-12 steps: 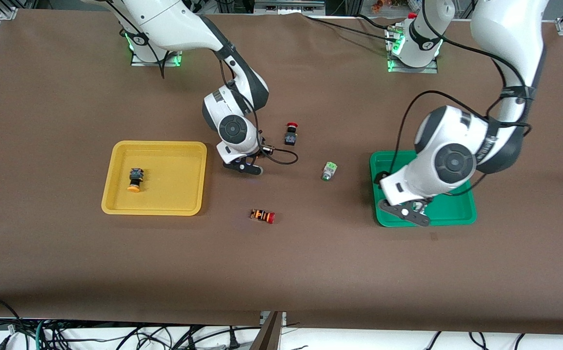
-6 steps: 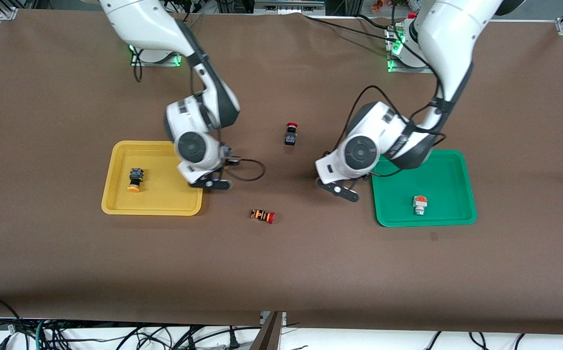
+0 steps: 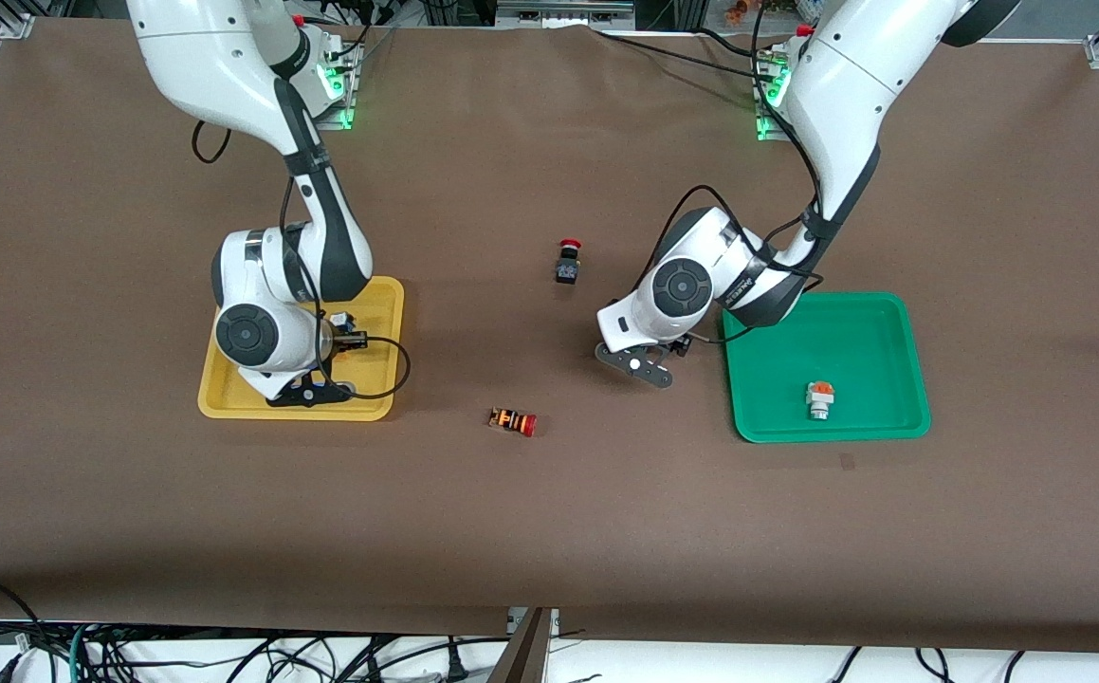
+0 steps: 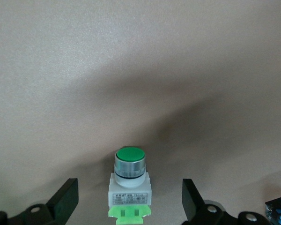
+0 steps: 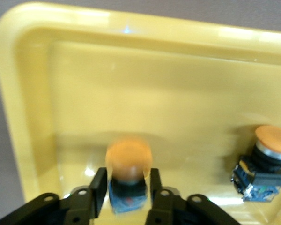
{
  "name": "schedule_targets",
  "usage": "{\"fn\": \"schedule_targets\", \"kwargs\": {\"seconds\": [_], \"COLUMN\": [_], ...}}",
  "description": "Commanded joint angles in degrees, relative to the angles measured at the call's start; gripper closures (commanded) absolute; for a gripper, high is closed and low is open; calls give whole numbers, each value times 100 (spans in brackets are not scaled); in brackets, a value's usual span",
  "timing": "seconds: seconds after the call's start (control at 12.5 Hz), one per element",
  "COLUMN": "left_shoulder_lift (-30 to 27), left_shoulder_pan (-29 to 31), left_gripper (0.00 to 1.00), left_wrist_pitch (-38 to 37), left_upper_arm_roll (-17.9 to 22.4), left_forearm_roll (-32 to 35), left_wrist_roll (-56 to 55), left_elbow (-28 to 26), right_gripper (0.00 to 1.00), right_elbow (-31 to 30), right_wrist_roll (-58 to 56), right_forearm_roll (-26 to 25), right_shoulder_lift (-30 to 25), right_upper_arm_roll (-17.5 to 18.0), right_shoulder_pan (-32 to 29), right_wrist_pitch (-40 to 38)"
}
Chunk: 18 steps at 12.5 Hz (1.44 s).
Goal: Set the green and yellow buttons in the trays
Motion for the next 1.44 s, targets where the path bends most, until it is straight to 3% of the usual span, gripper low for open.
{"fn": "schedule_targets", "kwargs": {"seconds": [0.0,0.16,0.24,0.32,0.48,0.56,0.64,0.8,0.88,1.12,1.36], "left_shoulder_lift": [51,78,34,-62,-412,-649,-869,-1125,-1170,-1013,-994], "left_shoulder_pan": [8,25,43,69,252,437,665,1279,1639,2344,2783], "left_gripper": [20,74,93,100,100,100,100,99,100,100,100], "left_wrist_pitch": [64,38,29,-93,-645,-918,-1182,-1884,-2235,-2389,-2100], "left_upper_arm_roll": [-4,-13,-13,-13,-13,-22,-30,-22,-22,-13,14], "left_forearm_roll": [-14,-14,-14,-14,-14,-58,-75,-84,-76,-67,-32], "left_wrist_roll": [-42,-42,-95,-208,-96,27,193,746,862,890,758], "left_elbow": [-119,-111,-111,-84,-14,4,4,4,-5,-180,-750], "right_gripper": [0,0,0,0,0,0,0,0,0,0,0], "right_elbow": [432,995,1372,1724,2148,2141,2001,1484,1238,892,928], "right_wrist_roll": [-138,-155,-190,-278,-401,-349,-349,-323,-314,-384,-367], "right_forearm_roll": [92,57,30,13,12,21,-48,-950,-1093,-1174,-1218], "right_shoulder_lift": [-101,-241,-285,-329,-539,-819,-1213,-1987,-2356,-3131,-3642], "right_upper_arm_roll": [-15,-94,-172,-278,-542,-429,-10,1201,1529,1900,1954], "right_shoulder_pan": [-124,-290,-352,-379,-440,-667,-1017,-1966,-2231,-2671,-2743], "right_wrist_pitch": [-151,-940,-1449,-1967,-2708,-2780,-2816,-2860,-2869,-2938,-3254]}}
